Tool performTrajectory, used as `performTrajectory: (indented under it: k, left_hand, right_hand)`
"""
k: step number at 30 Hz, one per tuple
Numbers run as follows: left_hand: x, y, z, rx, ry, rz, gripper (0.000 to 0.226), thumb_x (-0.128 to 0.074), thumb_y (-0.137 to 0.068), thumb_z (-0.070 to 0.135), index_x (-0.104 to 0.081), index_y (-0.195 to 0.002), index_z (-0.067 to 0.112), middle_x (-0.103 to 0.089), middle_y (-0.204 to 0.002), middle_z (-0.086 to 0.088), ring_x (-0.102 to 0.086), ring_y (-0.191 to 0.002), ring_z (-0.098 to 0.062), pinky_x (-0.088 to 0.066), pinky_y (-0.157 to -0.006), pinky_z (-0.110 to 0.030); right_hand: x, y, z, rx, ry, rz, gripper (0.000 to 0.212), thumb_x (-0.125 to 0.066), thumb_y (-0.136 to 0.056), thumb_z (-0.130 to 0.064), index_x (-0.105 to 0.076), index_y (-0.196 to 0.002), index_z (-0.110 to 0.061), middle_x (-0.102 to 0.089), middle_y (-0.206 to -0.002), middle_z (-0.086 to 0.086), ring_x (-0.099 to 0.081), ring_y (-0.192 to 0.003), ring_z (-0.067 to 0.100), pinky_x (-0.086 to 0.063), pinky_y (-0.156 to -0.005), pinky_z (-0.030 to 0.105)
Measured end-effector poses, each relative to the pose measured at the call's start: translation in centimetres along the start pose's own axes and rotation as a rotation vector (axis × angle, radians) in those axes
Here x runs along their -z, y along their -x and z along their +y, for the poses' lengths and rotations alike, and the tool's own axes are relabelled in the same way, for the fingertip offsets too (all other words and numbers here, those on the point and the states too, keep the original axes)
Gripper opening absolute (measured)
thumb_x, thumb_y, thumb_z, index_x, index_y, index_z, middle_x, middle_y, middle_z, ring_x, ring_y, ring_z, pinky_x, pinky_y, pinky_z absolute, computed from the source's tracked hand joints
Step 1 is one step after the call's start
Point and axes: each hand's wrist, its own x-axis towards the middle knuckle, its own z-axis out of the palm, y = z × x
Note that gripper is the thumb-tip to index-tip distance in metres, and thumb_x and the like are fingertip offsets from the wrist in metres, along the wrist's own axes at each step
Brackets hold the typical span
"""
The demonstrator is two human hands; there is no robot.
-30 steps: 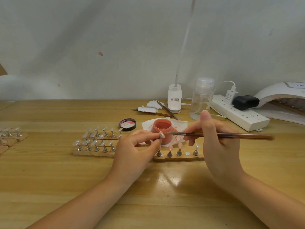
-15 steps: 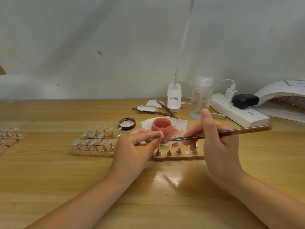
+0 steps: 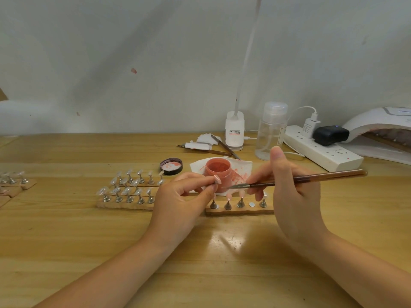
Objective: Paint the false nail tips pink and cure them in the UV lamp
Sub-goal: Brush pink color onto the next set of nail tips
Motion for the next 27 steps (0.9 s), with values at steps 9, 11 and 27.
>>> performTrajectory:
  k: [9,11,27]
  left_hand:
    - [-0.02,0.11,0.17,0.020,-0.014,0.012,0.022,-0.069,-0.076,0.009,-0.072,-0.085,0.029,-0.068,-0.080,0.006,-0.059,-0.074,-0.007,-0.042,-0.061,-0.011]
    - [-0.01,0.10,0.26,0.024,-0.008,0.017,0.024,-0.069,-0.076,0.009,-0.071,-0.083,0.032,-0.068,-0.079,0.007,-0.056,-0.070,-0.005,-0.042,-0.060,-0.012]
    - [0.01,0.18,0.53,0.033,-0.006,0.021,0.025,-0.071,-0.074,0.008,-0.072,-0.077,0.033,-0.067,-0.076,0.004,-0.041,-0.056,-0.003,-0.036,-0.053,-0.012]
  right_hand:
    - [-0.24,-0.22,0.08,0.019,0.033,-0.018,0.042,-0.042,-0.090,-0.034,-0.066,-0.061,-0.016,-0.064,-0.054,-0.005,-0.057,-0.048,0.005,-0.045,-0.050,0.013]
    - [0.00,-0.20,0.09,0.013,0.025,0.005,0.045,-0.039,-0.091,-0.030,-0.064,-0.056,-0.015,-0.061,-0.050,-0.004,-0.054,-0.045,0.004,-0.044,-0.049,0.012]
    - [0.08,-0.14,0.27,0.086,0.066,-0.040,0.044,-0.039,-0.089,-0.036,-0.065,-0.058,-0.016,-0.063,-0.054,-0.004,-0.057,-0.050,0.006,-0.044,-0.052,0.014]
